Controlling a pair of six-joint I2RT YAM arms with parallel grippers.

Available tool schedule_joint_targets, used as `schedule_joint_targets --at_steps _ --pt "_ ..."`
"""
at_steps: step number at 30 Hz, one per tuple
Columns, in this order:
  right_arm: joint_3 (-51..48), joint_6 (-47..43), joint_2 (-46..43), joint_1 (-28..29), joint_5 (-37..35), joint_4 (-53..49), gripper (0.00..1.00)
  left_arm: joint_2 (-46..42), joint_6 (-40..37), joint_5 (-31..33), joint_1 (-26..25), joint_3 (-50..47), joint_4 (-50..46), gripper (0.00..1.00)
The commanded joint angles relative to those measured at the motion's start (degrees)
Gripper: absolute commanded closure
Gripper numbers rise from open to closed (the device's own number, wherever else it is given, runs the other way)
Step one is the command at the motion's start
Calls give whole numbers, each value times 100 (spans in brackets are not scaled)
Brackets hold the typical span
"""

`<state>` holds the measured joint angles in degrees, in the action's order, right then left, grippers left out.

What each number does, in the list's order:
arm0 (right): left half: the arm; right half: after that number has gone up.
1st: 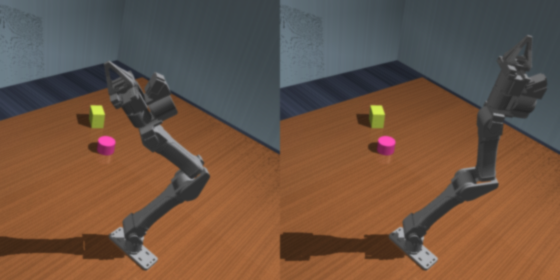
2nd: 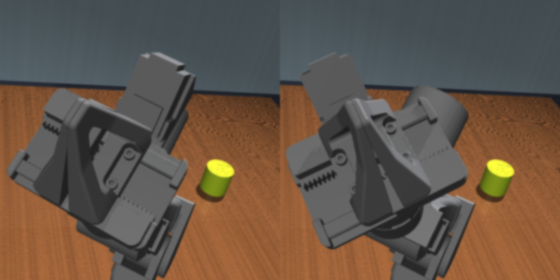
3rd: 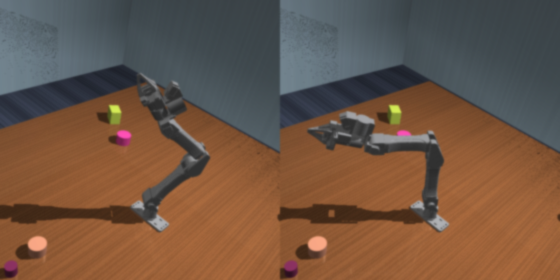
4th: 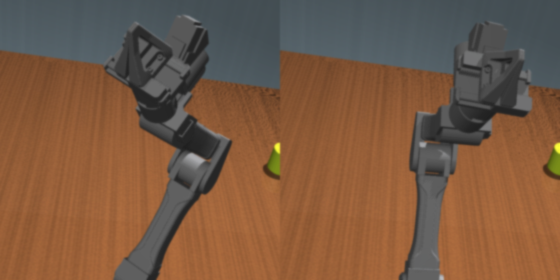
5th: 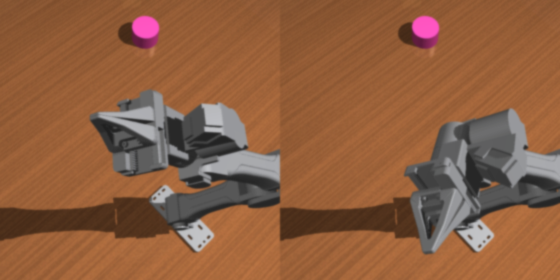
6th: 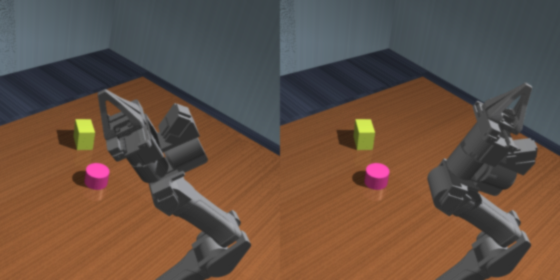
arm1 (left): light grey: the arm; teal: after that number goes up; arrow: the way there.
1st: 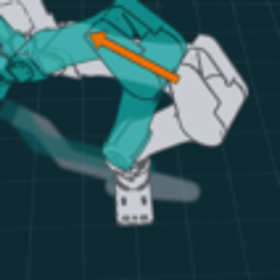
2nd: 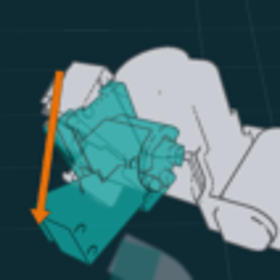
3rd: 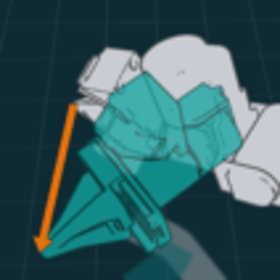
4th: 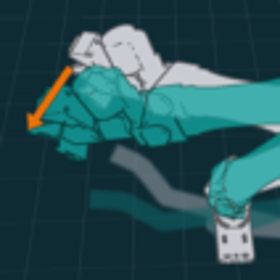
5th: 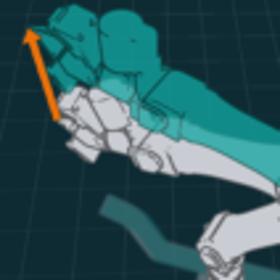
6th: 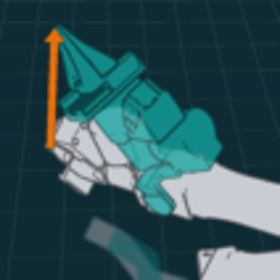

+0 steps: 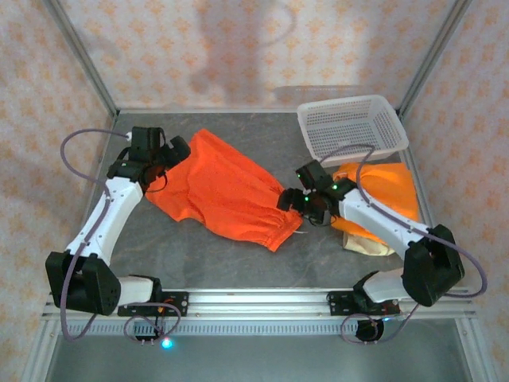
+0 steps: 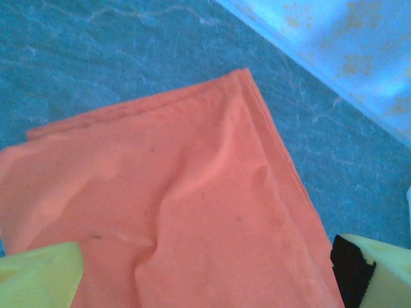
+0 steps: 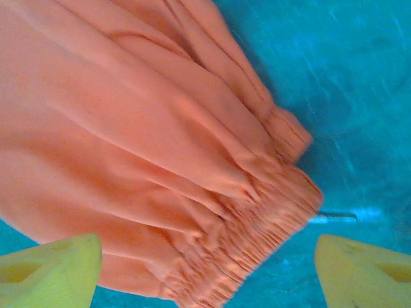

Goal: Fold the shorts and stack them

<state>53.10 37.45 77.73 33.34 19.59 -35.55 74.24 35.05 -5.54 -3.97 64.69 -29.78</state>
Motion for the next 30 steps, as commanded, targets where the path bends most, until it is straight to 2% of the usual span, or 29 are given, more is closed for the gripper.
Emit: schedule_joint_targets --at_steps 1,7,12,20,24,26,30 --pt "-673 971 -15 15 147 571 17 29 -25 80 -145 -351 -203 0" --pt "-982 1320 128 7 125 1431 19 38 -59 132 -350 -480 -145 0" --pt "-1011 1491 577 11 353 2050 20 64 -86 150 -363 -501 -127 0" --pt "-973 1410 1088 8 492 2089 26 141 -125 185 -369 -510 -145 0" --pt "-748 1059 1330 8 164 1778 38 187 -147 185 -368 -510 -138 0" --pt "-487 721 1555 -9 -30 1428 50 224 -172 200 -370 -488 -153 0" --pt "-121 198 1925 -96 -157 1039 64 266 -243 234 -369 -426 -186 0"
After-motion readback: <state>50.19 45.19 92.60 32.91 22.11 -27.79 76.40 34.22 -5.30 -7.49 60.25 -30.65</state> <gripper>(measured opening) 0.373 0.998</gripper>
